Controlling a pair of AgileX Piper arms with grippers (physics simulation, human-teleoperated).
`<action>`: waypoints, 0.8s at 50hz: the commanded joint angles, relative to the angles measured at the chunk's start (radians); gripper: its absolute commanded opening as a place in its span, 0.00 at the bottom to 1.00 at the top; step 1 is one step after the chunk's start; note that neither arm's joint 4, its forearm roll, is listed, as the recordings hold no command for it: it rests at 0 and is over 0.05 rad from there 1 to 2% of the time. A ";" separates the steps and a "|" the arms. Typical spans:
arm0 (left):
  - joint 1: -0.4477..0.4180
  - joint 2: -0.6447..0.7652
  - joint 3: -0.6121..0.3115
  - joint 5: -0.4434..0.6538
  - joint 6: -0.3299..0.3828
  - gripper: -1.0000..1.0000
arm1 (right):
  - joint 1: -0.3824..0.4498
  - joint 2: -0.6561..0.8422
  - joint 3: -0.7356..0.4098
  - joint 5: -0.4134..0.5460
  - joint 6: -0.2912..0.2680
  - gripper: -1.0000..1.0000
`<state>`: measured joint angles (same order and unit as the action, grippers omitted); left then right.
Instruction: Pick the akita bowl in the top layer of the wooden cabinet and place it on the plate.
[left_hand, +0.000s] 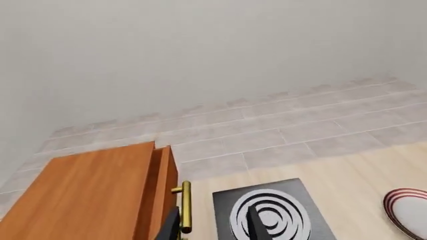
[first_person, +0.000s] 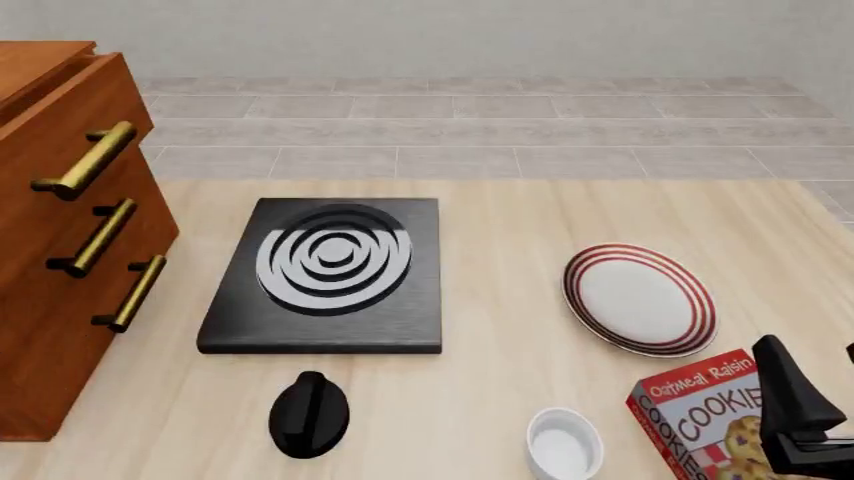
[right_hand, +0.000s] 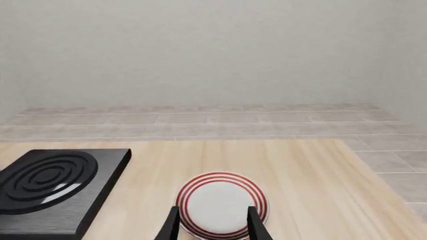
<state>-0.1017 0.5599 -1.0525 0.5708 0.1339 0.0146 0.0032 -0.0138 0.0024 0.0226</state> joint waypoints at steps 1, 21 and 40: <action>0.056 0.086 -0.022 0.056 0.070 1.00 | 0.004 -0.001 0.001 0.000 0.003 1.00; 0.079 0.191 -0.145 0.207 0.099 1.00 | 0.005 -0.001 0.000 -0.002 0.018 1.00; 0.095 0.218 -0.177 0.290 0.128 1.00 | 0.007 -0.003 -0.003 -0.008 0.025 1.00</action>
<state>-0.0117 0.7577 -1.2028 0.8099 0.2506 0.0217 0.0011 -0.0160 -0.0019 0.0437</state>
